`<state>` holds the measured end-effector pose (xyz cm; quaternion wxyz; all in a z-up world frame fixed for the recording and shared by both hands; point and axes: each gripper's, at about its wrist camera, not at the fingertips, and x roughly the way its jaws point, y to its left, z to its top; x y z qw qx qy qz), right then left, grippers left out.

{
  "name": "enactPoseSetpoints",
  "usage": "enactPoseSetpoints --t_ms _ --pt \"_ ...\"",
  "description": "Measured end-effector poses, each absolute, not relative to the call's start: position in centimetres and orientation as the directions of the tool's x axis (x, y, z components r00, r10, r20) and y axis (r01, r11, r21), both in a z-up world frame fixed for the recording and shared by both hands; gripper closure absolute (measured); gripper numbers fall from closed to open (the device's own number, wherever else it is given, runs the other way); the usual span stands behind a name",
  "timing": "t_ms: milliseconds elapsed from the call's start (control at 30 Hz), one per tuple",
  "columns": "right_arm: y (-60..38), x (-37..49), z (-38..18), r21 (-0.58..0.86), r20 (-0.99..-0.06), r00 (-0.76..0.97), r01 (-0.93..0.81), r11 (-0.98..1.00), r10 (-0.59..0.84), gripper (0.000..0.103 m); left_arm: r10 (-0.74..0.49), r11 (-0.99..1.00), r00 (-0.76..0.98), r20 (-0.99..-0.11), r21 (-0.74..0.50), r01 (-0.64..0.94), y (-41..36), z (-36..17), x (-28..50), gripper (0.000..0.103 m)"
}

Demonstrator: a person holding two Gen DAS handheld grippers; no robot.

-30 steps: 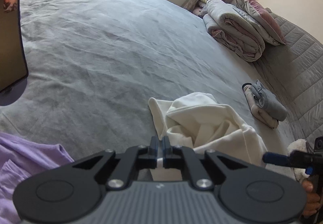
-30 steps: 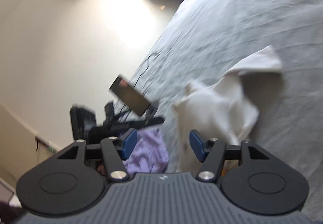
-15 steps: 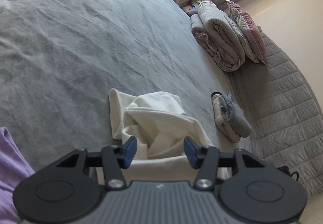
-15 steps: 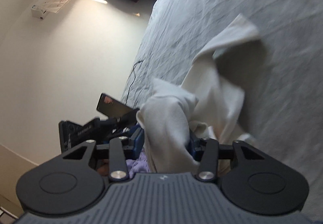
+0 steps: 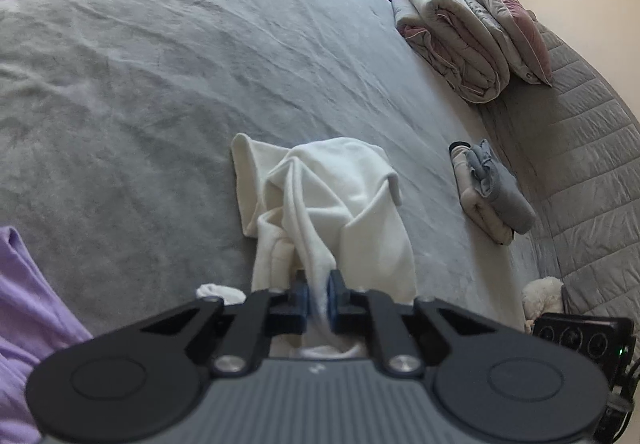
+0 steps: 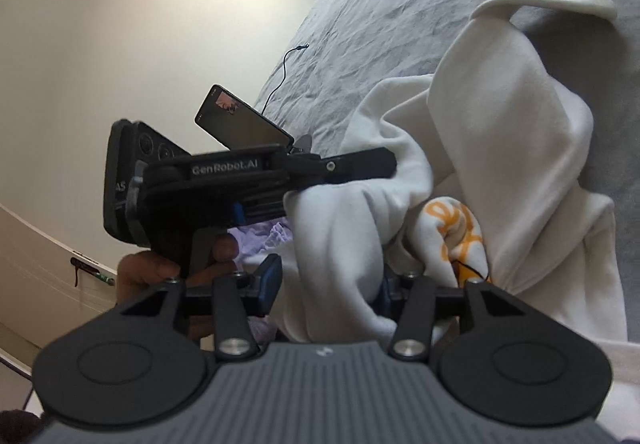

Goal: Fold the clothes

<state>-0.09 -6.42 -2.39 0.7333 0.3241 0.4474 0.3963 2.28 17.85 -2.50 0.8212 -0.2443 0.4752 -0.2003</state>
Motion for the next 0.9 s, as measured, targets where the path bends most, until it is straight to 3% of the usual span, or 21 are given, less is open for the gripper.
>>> enactPoseSetpoints --t_ms 267,600,700,767,900 --pt "-10.3 0.6 -1.4 0.81 -0.41 0.386 -0.261 0.525 0.826 0.047 -0.493 0.832 0.524 -0.695 -0.553 0.048 21.2 -2.3 1.3 0.096" --pt "-11.0 1.5 -2.8 0.592 -0.618 0.567 -0.122 0.797 0.545 0.047 -0.376 0.889 0.575 -0.726 -0.458 0.004 23.7 -2.3 0.6 0.098" --pt "-10.3 1.4 -3.5 0.513 -0.656 0.577 -0.132 0.848 0.487 0.056 -0.367 0.894 0.577 -0.73 -0.448 0.002 23.6 -2.3 0.7 0.098" --pt "-9.6 1.5 -4.1 0.475 -0.673 0.58 -0.139 0.869 0.46 0.074 -0.356 0.9 0.582 -0.732 -0.435 0.003 23.3 -2.3 0.8 0.098" --pt "-9.3 1.2 -4.2 0.431 -0.661 0.627 -0.133 0.892 0.413 0.088 -0.329 0.91 0.601 -0.728 -0.415 -0.005 22.7 -2.0 1.0 0.098"
